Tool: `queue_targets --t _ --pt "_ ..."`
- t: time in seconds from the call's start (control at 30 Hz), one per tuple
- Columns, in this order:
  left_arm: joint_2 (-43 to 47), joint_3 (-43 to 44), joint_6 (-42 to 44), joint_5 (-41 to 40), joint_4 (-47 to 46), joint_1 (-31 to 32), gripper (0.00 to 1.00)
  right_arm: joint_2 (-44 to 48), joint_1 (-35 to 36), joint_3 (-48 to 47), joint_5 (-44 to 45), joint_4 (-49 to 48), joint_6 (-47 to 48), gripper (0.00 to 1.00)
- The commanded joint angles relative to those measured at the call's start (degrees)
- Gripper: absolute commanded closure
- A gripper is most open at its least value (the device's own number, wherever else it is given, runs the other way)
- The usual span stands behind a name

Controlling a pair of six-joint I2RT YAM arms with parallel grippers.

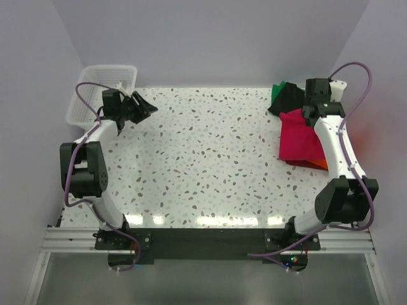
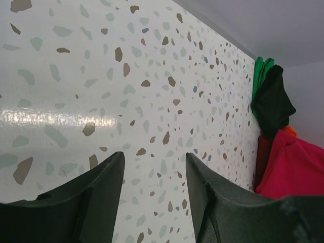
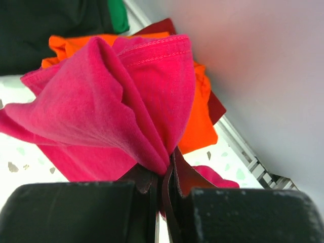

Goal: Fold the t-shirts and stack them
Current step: Neatly place the folded tshirt to the corner

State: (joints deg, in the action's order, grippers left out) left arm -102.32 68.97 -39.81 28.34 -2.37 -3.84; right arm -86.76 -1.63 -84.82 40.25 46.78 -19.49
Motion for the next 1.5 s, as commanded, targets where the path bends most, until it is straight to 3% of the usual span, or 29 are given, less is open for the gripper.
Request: queue_targets --t 0.0,0.3,0.57,0.87,1.17,1.47 --pt "-0.51 1.08 0.96 0.32 -1.23 0.41 0.44 3.27 -0.39 -1.66 7.65 -5.39 -1.52 1.00" --pt "-0.77 1.43 1.40 -0.12 -0.71 0.58 0.44 0.81 -0.48 -1.32 10.19 -4.07 -4.32 1.00" --pt "-1.12 1.87 1.40 0.14 -0.44 0.67 0.44 -6.31 -0.04 -1.14 15.38 5.06 -15.73 1.00" --pt "-0.42 1.43 2.11 -0.12 0.26 1.29 0.44 -13.69 2.86 4.31 23.02 5.07 -23.05 1.00" --pt "0.19 1.43 2.55 -0.56 0.79 1.29 0.44 -19.14 1.80 5.18 26.55 -2.74 -15.68 1.00" --pt "-0.24 1.69 2.81 -0.74 0.97 1.37 0.44 -18.01 -5.22 7.12 24.70 -8.72 -11.19 1.00"
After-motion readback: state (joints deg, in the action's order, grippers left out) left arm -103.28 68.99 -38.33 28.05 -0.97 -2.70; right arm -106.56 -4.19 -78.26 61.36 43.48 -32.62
